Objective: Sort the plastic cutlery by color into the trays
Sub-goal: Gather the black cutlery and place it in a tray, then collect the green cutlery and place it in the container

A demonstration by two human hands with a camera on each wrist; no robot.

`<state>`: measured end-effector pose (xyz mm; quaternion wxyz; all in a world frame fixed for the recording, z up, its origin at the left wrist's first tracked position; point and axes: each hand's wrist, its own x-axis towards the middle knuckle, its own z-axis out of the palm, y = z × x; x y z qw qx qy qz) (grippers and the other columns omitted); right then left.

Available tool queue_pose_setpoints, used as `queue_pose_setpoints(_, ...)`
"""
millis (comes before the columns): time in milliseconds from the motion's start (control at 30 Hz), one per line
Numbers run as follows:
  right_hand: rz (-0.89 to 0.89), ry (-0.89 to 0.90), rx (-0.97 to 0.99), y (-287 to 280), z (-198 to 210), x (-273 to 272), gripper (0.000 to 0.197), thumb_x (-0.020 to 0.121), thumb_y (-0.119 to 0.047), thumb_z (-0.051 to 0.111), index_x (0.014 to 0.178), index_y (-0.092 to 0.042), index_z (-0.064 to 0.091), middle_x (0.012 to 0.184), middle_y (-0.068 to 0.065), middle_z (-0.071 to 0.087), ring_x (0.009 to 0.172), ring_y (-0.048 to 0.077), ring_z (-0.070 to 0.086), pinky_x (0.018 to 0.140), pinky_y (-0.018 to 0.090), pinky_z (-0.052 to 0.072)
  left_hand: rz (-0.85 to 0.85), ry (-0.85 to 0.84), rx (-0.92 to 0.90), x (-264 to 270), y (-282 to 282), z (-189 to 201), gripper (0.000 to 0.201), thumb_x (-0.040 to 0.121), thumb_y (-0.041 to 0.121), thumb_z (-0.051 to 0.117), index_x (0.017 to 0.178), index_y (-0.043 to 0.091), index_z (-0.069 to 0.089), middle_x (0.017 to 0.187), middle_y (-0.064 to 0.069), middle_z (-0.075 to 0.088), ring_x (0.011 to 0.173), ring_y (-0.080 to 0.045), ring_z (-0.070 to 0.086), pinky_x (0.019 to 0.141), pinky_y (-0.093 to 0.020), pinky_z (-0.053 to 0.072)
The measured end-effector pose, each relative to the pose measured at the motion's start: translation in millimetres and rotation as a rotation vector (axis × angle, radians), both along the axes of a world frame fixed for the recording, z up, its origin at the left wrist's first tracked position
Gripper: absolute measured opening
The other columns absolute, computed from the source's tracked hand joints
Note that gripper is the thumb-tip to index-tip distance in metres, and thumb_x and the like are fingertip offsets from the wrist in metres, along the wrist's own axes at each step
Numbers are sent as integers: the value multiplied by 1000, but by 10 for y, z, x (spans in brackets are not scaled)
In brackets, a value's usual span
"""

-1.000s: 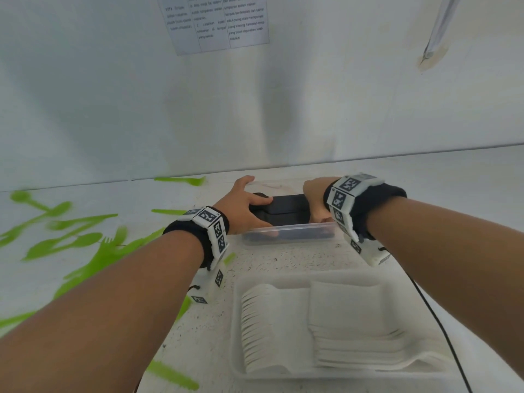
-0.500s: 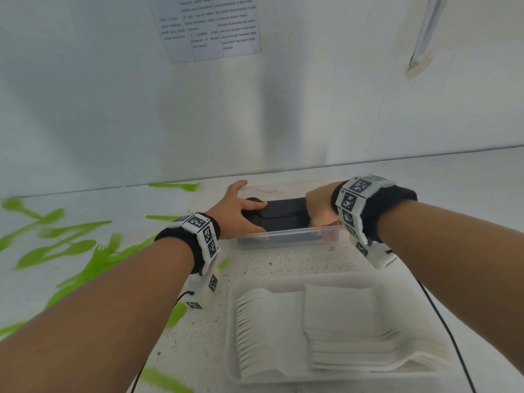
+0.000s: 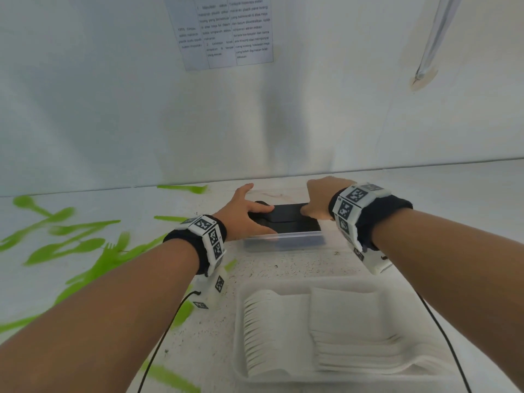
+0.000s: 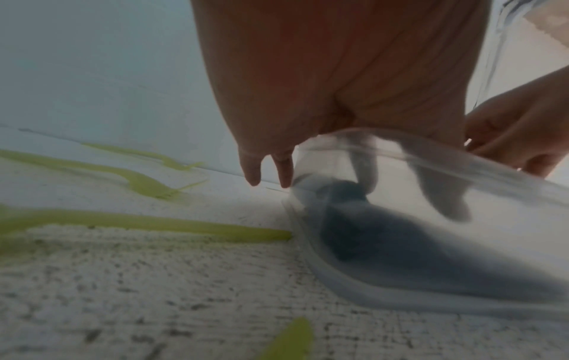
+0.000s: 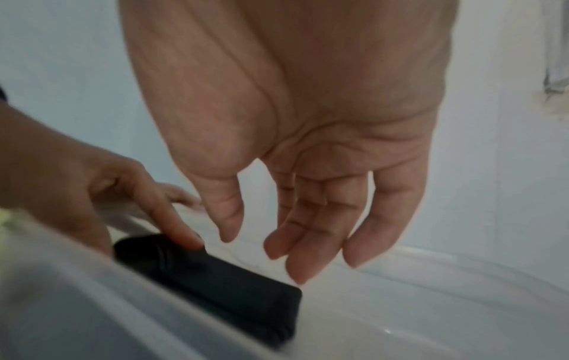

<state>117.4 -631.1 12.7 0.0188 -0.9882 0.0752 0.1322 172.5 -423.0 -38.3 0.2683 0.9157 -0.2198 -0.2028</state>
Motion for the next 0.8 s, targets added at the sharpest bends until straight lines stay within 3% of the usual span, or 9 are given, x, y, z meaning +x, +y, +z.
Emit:
queue_pose_setpoints(100,-27,-20,101,78,138,23,41,96,-46,58,125,-18,49,116,6,64,95,25,62,79,36,51,84,-49,-114,-79,43,106,56,77,54,83,129,39,68,167,5,16,152,-17,22,121,-38,21)
queue_pose_setpoints(200,-5,-67,291,243,283,-25,56,96,-51,60,139,-20,43,126,5,61,108,26,61,90,38,52,171,-242,-235,-142,181,242,37,89,43,75,124,31,70,146,0,47,138,-15,44,109,-24,29)
queue_pose_setpoints(267,8,-102,421,382,314,-60,61,94,-55,62,142,-23,41,133,4,59,116,26,58,96,38,47,197,-292,-204,-176,341,365,39,92,41,71,129,26,66,129,0,58,120,-17,57,96,-23,39)
queue_pose_setpoints(333,16,-111,518,564,337,-76,65,92,-60,62,143,-27,41,138,5,57,121,26,56,100,38,43,230,-218,-95,-216,556,488,58,92,47,70,142,25,51,127,-2,59,113,-20,61,87,-26,44)
queue_pose_setpoints(433,75,-89,570,913,386,-123,77,89,-66,62,150,-26,37,146,7,53,131,27,52,107,39,39,283,-94,63,-306,970,611,87,88,59,69,157,26,26,140,-7,56,121,-23,58,94,-32,45)
queue_pose_setpoints(500,116,-63,567,1157,402,-160,83,88,-68,61,153,-25,33,148,7,52,134,27,51,109,38,39,319,-67,104,-396,1255,667,92,87,61,68,159,25,22,143,-8,55,126,-24,56,103,-36,43)
queue_pose_setpoints(600,155,-40,543,1511,389,-202,85,88,-69,61,154,-24,32,149,5,50,133,26,51,107,38,41,347,-39,142,-534,1657,681,87,88,58,69,157,24,28,139,-5,58,127,-24,55,104,-35,41)
queue_pose_setpoints(700,185,-27,501,1842,353,-257,86,88,-71,59,156,-25,33,157,3,42,143,25,42,116,42,34,317,-39,195,-636,1990,620,78,89,56,69,152,22,36,129,-1,62,118,-21,58,102,-35,44)
queue_pose_setpoints(800,188,-4,434,2149,311,-323,84,91,-70,56,157,-24,32,161,1,37,146,25,37,117,41,30,283,-37,209,-705,2287,532,72,88,58,69,147,24,43,127,-1,62,114,-20,59,102,-36,46)
